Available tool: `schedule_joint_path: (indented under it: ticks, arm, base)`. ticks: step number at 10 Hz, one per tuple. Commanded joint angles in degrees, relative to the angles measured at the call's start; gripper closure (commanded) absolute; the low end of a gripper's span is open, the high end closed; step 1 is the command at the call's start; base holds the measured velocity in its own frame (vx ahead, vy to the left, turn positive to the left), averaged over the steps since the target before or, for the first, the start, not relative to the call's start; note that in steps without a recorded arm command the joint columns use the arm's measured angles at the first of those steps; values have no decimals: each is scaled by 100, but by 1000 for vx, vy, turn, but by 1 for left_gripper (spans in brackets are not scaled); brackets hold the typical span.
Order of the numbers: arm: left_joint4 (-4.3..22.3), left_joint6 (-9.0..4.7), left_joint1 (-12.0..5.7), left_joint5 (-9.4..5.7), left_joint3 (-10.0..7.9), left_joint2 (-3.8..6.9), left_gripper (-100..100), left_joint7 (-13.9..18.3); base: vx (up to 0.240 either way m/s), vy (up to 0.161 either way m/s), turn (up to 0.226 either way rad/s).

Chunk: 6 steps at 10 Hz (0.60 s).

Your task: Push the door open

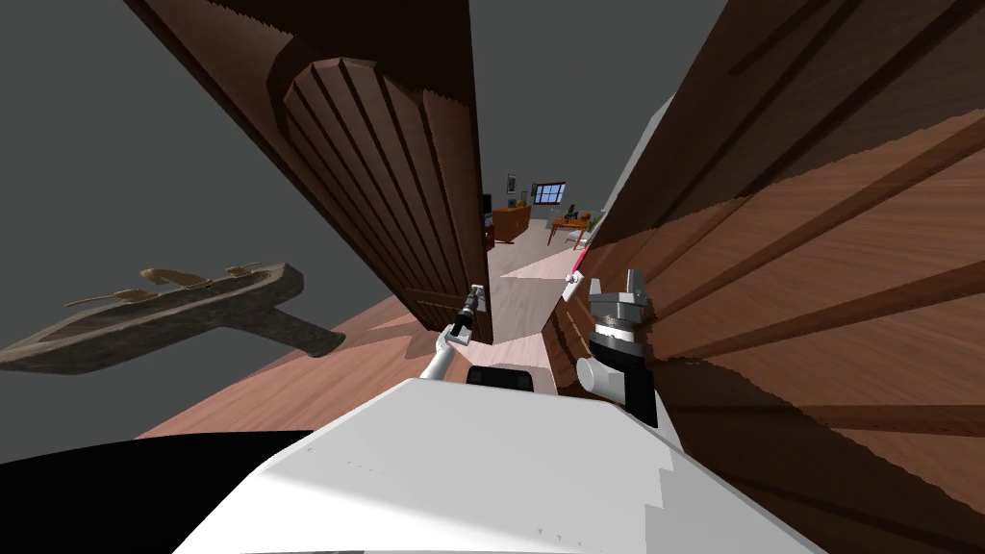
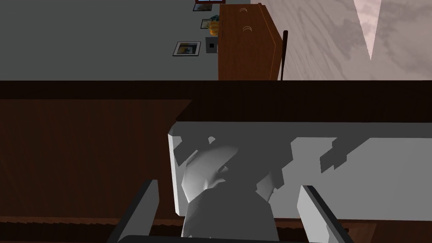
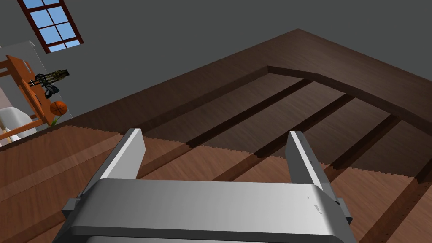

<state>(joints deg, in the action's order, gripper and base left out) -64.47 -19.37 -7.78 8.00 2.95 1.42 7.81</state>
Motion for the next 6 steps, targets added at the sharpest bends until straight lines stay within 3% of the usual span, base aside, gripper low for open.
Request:
schedule_joint_path:
  ticks: [1,6]
  arm:
    - [2,3,1,0,0,7,100,2]
    - [2,3,1,0,0,7,100,2]
  base:
    - [-12,0,5]
    - [-17,4,-2]
